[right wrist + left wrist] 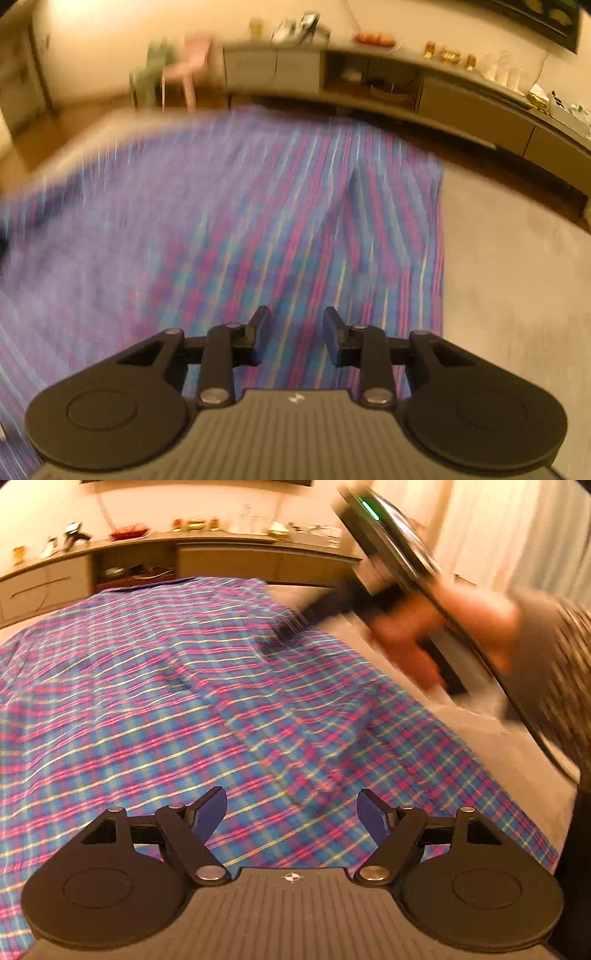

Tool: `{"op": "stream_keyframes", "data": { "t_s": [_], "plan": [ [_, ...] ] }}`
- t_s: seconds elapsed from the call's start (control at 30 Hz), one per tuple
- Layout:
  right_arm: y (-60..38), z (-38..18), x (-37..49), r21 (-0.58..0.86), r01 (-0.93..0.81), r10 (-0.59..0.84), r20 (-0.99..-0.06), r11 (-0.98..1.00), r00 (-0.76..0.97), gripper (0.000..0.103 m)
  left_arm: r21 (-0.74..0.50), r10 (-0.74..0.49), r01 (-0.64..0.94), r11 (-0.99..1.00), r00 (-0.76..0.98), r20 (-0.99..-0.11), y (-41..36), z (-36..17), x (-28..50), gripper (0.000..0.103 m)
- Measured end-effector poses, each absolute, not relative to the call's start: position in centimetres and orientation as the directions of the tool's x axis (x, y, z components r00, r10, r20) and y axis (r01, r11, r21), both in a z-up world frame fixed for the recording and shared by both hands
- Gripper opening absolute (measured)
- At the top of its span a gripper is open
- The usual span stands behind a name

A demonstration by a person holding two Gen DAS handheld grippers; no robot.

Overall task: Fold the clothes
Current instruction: 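Smooth the folded sleeve with the right gripper, then move the left gripper away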

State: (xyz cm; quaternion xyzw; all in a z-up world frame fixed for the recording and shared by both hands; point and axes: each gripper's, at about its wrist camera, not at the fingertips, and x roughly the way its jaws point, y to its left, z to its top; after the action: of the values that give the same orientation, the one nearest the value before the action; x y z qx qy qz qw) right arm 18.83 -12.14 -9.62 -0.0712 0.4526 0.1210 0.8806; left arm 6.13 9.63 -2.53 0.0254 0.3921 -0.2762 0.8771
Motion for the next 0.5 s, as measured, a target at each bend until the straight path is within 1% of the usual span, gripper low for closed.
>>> {"op": "stream_keyframes", "data": {
  "t_s": [0.1,0.17,0.23,0.3,0.33,0.37,0.43,0.47,0.5],
  "plan": [
    [-12.8,-9.3,15.9,-0.074,-0.214,0.07,-0.8,0.974,0.596,0.031,-0.155,-0.423,0.453,0.878,0.581,-0.696,11.6,-2.3,6.0,0.078],
    [-13.1,-8.1,13.0,-0.031,-0.192,0.096,-0.781,0.981,0.617,0.031,-0.157,-0.391,0.397,0.904,0.625,-0.676,13.8,-1.5,6.1,0.079],
    [-12.9,-7.9,10.1,-0.002,-0.209,0.128,-0.786,0.978,0.605,0.029,-0.186,-0.355,0.312,0.932,0.671,-0.651,16.8,-0.6,6.6,0.079],
    [-12.5,-9.1,8.7,-0.055,-0.22,0.082,-0.819,0.974,0.568,0.031,-0.236,-0.293,0.182,0.954,0.722,-0.627,20.6,0.5,7.3,0.079],
    [-12.3,-9.4,8.2,-0.093,-0.212,0.046,-0.82,0.973,0.571,0.04,-0.274,-0.262,0.11,0.955,0.744,-0.615,22.7,1.0,7.6,0.079],
    [-12.0,-9.3,7.9,-0.133,-0.19,0.0,-0.82,0.973,0.572,0.041,-0.321,-0.229,0.032,0.947,0.768,-0.598,25.2,1.6,7.6,0.079],
    [-10.1,-7.4,7.3,-0.179,-0.15,-0.048,-0.782,0.972,0.621,0.037,-0.41,-0.146,-0.122,0.904,0.813,-0.563,30.7,2.9,7.3,0.079],
    [-8.2,-6.1,6.6,-0.185,-0.173,-0.027,-0.757,0.967,0.653,0.037,-0.453,-0.083,-0.207,0.867,0.837,-0.541,34.1,3.6,6.7,0.08],
    [-5.4,-4.7,5.8,-0.182,-0.232,0.028,-0.729,0.956,0.684,0.037,-0.497,-0.026,-0.276,0.823,0.855,-0.517,37.3,4.0,6.1,0.08]
  ]
}}
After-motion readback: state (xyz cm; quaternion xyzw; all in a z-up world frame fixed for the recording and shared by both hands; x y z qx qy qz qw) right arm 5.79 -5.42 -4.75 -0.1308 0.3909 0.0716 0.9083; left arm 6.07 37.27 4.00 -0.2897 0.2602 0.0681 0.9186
